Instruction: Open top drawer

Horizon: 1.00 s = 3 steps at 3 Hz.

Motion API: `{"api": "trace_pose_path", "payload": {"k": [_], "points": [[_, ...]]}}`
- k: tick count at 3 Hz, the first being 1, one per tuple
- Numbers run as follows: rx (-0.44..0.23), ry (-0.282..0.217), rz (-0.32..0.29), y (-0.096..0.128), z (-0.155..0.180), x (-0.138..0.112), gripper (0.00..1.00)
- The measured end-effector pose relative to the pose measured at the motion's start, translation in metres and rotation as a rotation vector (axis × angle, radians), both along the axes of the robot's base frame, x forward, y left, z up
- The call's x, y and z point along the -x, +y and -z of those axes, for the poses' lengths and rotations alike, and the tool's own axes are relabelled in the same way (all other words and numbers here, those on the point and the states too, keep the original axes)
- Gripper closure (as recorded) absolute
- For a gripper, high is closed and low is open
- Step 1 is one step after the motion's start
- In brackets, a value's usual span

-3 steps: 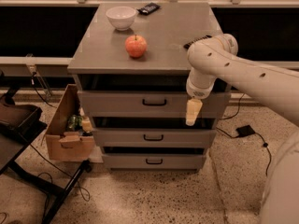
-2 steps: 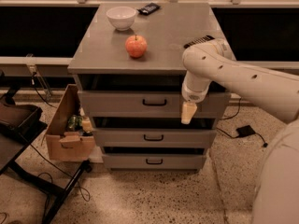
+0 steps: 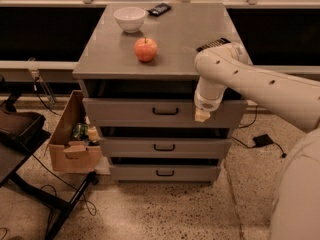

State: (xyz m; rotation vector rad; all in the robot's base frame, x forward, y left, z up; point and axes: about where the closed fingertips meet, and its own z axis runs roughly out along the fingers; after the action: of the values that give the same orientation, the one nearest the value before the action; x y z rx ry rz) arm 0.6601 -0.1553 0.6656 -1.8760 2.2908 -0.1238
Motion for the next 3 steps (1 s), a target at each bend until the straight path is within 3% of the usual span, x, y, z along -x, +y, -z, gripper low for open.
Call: {"api": "trace_pose_path", "payload": {"k": [1, 2, 3], "points": [[0.000, 0.000, 0.000, 0.000, -0.005, 0.000, 0.96], [0.000, 0.000, 0.000, -0.001, -0.011, -0.002, 1.00], [0.000, 0.000, 0.000, -0.001, -0.020, -0.002, 0.98]]}}
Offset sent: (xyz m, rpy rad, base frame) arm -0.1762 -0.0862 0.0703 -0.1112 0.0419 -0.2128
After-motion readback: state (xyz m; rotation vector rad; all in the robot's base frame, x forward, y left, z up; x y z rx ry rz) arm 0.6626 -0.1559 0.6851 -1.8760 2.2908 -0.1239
